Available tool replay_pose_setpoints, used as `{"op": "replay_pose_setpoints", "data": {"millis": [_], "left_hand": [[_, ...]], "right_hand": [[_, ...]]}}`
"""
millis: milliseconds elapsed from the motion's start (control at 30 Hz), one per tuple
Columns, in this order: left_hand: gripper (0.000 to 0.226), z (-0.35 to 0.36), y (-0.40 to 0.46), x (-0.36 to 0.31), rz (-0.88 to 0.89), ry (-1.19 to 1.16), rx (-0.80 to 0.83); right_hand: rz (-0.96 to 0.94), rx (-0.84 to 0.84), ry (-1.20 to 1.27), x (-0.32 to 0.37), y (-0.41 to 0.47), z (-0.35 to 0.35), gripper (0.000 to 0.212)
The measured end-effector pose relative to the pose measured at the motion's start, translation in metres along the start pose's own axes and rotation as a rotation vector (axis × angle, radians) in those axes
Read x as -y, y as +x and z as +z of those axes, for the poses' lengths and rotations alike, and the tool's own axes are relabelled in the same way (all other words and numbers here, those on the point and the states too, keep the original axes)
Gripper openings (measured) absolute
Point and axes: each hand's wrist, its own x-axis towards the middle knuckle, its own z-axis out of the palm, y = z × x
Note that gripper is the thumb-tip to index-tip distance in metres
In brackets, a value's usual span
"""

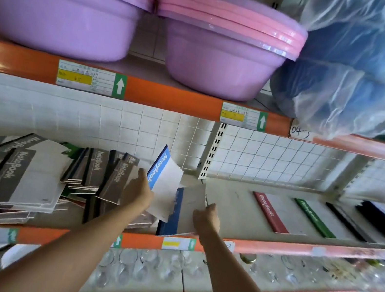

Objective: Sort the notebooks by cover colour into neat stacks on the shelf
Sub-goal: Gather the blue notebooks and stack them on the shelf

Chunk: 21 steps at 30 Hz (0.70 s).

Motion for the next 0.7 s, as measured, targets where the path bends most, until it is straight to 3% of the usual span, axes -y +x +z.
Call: {"op": "replay_pose_setpoints", "data": {"millis": [167, 700], "left_hand": [[0.031, 0.021, -0.021, -0.019, 0.091, 0.072, 0.089], [0.030, 0.039, -0.070, -0.090, 0.077, 0.144, 0.074]], "right_hand": [[0.087, -0.014, -0.031, -0.033, -0.007, -0.027, 0.029], [0.070, -0.229, 0.260, -0.082, 0.008, -0.121, 0.030]]}}
